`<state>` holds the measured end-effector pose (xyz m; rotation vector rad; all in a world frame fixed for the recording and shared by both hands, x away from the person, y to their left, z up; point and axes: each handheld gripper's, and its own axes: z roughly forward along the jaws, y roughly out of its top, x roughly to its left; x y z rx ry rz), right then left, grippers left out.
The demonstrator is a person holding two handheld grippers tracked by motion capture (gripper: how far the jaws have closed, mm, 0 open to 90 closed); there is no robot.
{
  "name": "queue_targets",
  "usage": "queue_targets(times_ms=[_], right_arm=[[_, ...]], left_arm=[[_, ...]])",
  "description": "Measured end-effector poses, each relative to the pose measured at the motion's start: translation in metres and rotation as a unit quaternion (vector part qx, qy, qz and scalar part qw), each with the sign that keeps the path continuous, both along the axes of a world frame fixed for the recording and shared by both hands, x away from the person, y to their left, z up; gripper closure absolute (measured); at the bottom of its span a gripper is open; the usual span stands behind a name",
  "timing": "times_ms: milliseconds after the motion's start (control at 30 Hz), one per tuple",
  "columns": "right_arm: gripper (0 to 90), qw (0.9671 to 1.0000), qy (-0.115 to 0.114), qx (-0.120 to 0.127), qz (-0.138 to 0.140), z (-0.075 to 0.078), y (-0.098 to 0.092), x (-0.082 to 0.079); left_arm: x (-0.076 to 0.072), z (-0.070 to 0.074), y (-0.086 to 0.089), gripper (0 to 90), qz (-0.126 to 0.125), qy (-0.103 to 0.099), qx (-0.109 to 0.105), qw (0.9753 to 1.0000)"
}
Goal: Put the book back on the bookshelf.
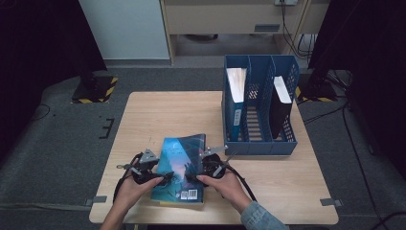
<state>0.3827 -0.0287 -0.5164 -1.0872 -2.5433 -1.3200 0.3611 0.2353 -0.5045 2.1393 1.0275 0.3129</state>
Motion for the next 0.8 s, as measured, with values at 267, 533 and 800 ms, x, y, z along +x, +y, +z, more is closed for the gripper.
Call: queue_targets(times_ms=[267, 533, 800], right_arm=[[27.2, 1.0000, 0.000, 0.000, 0.004, 0.000, -0.001, 0.001], [27.6, 1.0000, 0.005, -0.001, 0.007, 0.001, -0.001, 0.003], [28.6, 0.9998, 0.013, -0.006, 0.015, 0.002, -0.001, 0.006]], left_arm=[[0.008, -0.002, 0.007, 11.1, -0.006, 0.024, -0.013, 0.9996], [0.015, -0.010, 0.006, 7.6, -0.022, 0.059, -0.053, 0.9966], [0.022, -0.011, 0.008, 7.2, -0.026, 0.081, -0.065, 0.9943]])
